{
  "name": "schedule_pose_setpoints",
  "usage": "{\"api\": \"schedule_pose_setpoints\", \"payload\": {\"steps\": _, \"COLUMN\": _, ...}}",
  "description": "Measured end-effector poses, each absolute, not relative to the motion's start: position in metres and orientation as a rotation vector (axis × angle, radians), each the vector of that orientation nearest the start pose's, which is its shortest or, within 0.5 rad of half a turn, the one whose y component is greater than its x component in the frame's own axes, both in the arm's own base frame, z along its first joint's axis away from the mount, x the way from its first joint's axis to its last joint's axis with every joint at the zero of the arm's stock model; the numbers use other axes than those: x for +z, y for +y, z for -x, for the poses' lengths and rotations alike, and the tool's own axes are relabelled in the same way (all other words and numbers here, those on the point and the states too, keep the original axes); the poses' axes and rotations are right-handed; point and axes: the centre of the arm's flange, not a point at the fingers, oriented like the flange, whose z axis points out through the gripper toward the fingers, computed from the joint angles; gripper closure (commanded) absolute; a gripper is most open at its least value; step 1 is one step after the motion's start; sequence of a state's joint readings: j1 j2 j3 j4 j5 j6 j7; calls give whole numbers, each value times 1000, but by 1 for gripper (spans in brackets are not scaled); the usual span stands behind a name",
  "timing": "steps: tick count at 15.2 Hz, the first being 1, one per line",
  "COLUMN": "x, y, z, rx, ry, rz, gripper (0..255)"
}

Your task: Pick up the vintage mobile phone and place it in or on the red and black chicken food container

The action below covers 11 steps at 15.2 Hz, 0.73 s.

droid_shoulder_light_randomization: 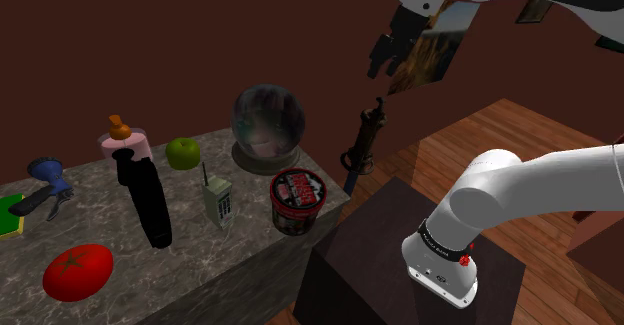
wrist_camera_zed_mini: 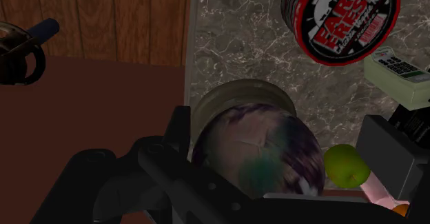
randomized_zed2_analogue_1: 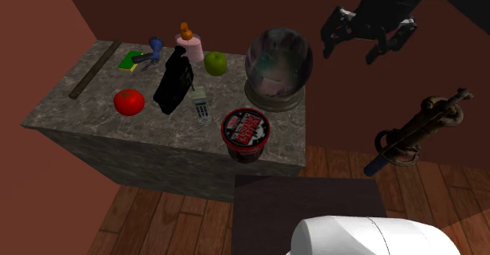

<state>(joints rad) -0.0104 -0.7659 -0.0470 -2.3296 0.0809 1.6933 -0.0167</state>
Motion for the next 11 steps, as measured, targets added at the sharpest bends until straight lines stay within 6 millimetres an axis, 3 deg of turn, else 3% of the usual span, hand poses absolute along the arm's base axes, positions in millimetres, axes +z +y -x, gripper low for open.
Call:
{"api": "schedule_pose_setpoints", "payload": {"steps": 3, "x": 601, "y": -4, "z": -330, "rx": -191, "ry": 48, "rz": 3030, "gripper": 0}}
{"api": "schedule_pose_setpoints", "payload": {"steps": 11, "x": 547, "y": 81, "z": -374, "rx": -132, "ry": 20, "rz": 3058, "gripper": 0}}
